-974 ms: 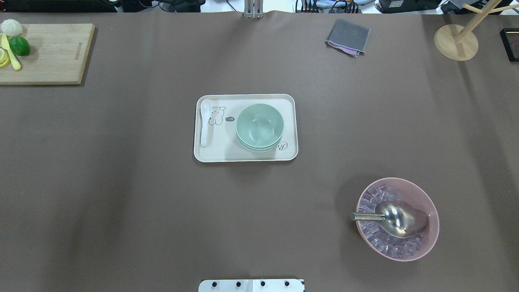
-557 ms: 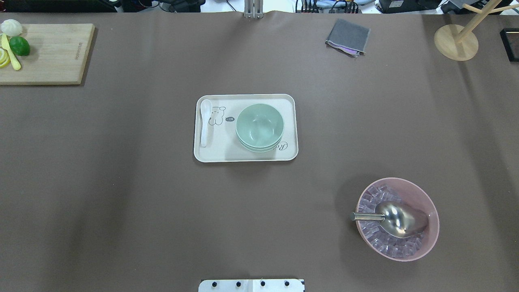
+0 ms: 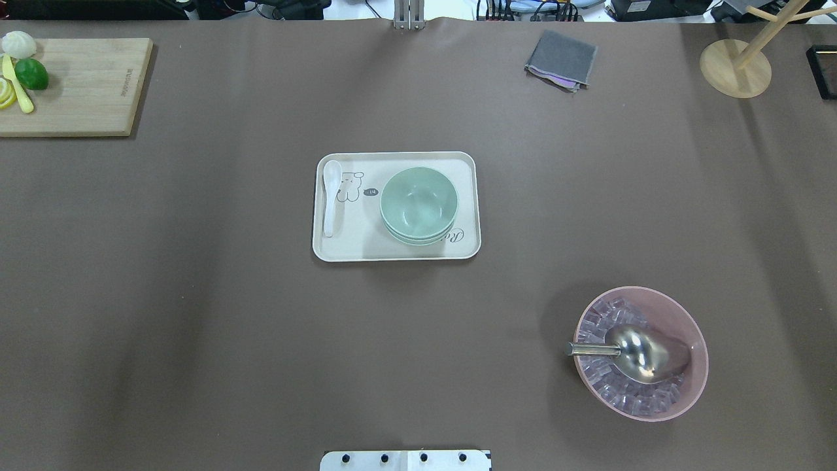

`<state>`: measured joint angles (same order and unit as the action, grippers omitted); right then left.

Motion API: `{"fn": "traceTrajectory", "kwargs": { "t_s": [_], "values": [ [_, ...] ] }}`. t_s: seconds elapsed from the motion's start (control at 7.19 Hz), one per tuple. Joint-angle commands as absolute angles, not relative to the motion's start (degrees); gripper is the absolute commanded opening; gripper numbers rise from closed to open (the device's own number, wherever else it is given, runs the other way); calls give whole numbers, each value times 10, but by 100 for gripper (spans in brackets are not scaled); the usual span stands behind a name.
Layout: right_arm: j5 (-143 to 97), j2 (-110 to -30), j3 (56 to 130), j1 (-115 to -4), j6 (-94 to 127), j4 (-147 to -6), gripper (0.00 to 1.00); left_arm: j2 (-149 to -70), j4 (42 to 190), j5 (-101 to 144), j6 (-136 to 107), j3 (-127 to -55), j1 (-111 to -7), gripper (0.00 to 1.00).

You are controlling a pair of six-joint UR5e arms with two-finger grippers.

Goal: Stack green bowls together

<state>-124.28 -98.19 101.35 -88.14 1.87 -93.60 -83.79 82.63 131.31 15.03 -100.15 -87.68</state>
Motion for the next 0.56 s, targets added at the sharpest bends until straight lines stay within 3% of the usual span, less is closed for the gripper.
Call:
{"fn": "traceTrajectory", "kwargs": {
  "t_s": [0.0, 0.42],
  "values": [
    [-1249, -982, 1014, -873, 19, -936, 100, -838, 826, 1313, 150, -1003, -877, 99],
    [-1267, -983, 1014, -867, 19, -936, 100, -838, 824, 1312, 149, -1002, -877, 99]
  ]
}}
